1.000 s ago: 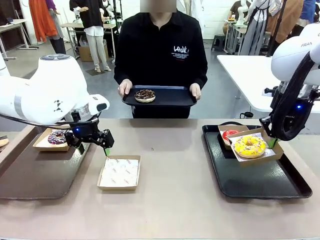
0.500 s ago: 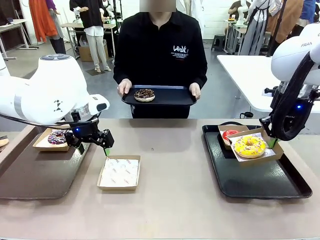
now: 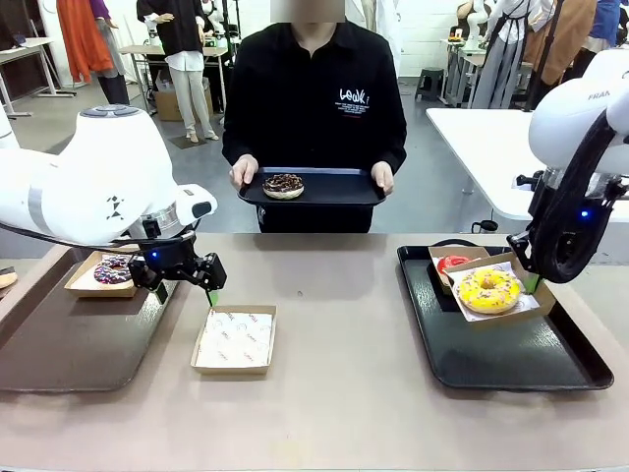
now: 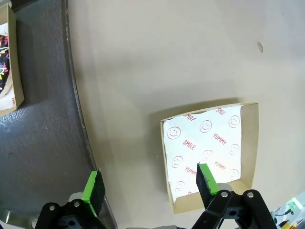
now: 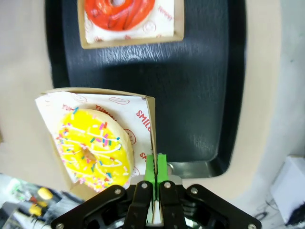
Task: Individually package the donuts and arrange them on the tray.
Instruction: Place the picked Paper togo box on the Handle tray while simultaneously picking up another Paper togo box from the table with the other hand.
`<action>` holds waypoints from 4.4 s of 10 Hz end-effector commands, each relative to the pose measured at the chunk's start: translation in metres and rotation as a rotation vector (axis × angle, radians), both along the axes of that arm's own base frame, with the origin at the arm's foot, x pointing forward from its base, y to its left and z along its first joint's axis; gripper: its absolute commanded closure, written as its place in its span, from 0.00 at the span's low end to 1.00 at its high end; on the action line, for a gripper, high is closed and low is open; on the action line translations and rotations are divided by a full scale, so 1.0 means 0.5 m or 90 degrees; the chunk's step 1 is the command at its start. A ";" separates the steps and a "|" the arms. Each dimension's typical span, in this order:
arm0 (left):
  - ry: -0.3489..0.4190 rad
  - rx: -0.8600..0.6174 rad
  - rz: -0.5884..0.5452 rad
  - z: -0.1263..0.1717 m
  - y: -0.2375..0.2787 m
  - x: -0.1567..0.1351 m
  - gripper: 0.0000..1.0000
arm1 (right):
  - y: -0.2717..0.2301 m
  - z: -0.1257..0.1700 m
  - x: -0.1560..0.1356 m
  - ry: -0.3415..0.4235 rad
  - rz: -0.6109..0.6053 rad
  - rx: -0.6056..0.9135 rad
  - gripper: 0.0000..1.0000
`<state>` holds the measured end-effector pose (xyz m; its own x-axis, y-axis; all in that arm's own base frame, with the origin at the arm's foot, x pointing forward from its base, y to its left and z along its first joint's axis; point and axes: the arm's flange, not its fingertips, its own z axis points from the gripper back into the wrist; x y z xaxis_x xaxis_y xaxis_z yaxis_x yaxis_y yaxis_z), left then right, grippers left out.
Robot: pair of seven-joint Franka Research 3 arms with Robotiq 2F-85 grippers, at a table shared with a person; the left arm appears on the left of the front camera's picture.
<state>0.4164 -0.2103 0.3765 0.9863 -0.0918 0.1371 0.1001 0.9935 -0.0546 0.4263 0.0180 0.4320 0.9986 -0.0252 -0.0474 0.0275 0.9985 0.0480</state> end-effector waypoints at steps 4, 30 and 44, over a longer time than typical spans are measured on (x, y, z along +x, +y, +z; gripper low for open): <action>-0.036 0.017 0.070 -0.005 -0.062 -0.041 0.00 | -0.016 -0.074 -0.054 -0.024 -0.040 0.007 0.98; 0.031 0.037 0.051 -0.119 -0.080 -0.013 0.00 | -0.040 -0.163 -0.004 -0.014 -0.076 -0.011 0.98; 0.046 0.034 0.043 -0.125 -0.079 -0.010 1.00 | -0.034 -0.174 -0.001 -0.013 -0.065 -0.003 0.00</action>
